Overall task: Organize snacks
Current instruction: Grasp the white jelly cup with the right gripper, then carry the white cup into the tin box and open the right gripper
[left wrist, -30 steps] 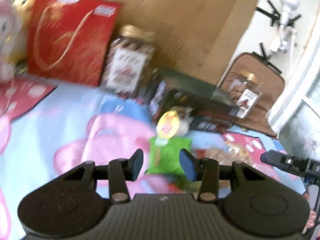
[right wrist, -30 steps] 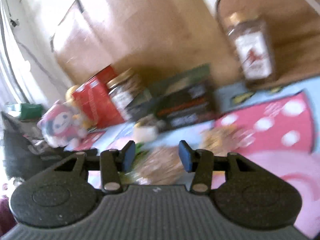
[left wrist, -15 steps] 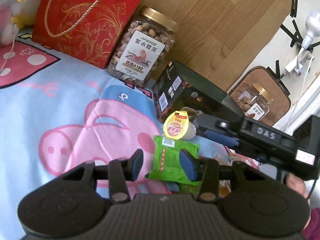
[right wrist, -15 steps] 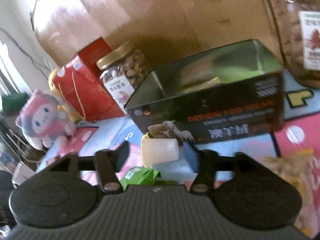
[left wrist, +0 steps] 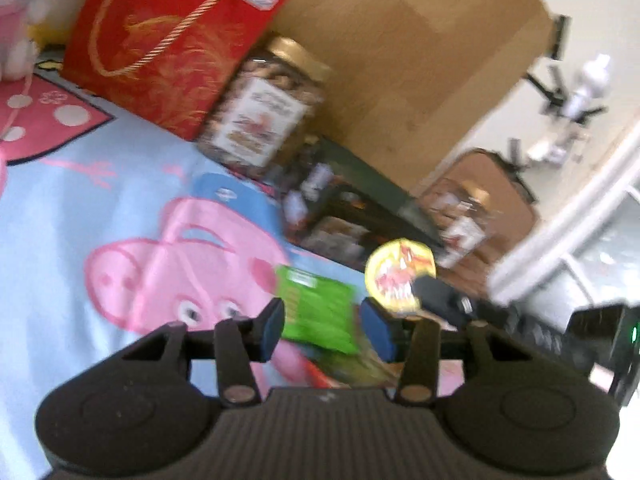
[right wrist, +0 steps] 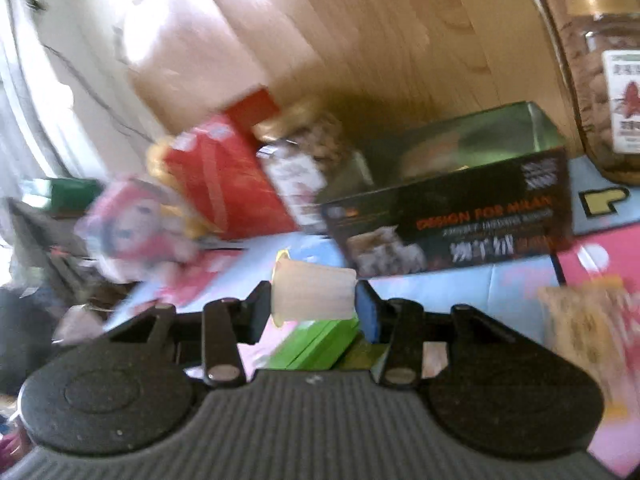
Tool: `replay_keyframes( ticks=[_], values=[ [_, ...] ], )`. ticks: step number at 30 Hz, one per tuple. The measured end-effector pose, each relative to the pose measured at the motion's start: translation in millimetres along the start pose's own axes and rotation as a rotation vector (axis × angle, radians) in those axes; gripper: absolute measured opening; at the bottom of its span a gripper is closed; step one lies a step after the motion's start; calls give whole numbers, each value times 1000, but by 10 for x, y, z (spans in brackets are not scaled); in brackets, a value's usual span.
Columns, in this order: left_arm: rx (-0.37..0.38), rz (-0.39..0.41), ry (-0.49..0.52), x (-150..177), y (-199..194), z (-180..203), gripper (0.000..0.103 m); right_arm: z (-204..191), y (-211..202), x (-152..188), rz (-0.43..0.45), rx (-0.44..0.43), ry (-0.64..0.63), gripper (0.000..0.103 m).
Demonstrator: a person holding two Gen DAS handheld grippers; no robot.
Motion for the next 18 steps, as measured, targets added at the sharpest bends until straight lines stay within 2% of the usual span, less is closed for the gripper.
replay_keyframes(
  ticks=[4, 7, 12, 15, 18],
  values=[
    [106, -60, 96, 245, -87, 314, 45, -108, -560, 350, 0, -3, -86, 48],
    [128, -119, 167, 473, -36, 513, 45, -130, -754, 610, -34, 55, -141, 48],
    [75, -200, 216, 787, 159, 675, 45, -119, -733, 876, -58, 122, -199, 48],
    [14, -198, 246, 863, 205, 715, 48, -166, -698, 925, -60, 132, -249, 50],
    [16, -197, 254, 883, 178, 745, 49, -225, -688, 987, -63, 139, -312, 60]
  ],
)
Point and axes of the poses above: each gripper's, at about its wrist camera, not at the fingertips, and y roughly the way its jaws point, z to its right, x to its underside, the point moved 3 cm from there along y, roughly the way its jaws point, and after that the axes turned 2 degrees about -y, right-handed, at the moved point
